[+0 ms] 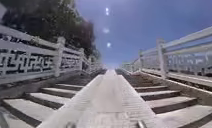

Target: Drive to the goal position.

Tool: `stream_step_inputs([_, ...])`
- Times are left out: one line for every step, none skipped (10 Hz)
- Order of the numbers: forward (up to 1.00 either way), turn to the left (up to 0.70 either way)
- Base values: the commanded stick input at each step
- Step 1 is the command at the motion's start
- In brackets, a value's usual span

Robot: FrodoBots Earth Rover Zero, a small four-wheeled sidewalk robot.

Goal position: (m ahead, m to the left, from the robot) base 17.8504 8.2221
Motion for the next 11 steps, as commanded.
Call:
stream_step_inputs([0.45,0.00])
stream_step_inputs([0.45,0.00])
stream_step_inputs([0.45,0.00])
stream_step_inputs([0.45,0.00])
stream_step_inputs([0.45,0.00])
stream_step_inputs([0.45,0.00])
stream_step_inputs([0.45,0.00])
stream_step_inputs([0.45,0.00])
stream_step_inputs([0.45,0.00])
stream_step_inputs([0.45,0.00])
stream_step_inputs([0.45,0.00])
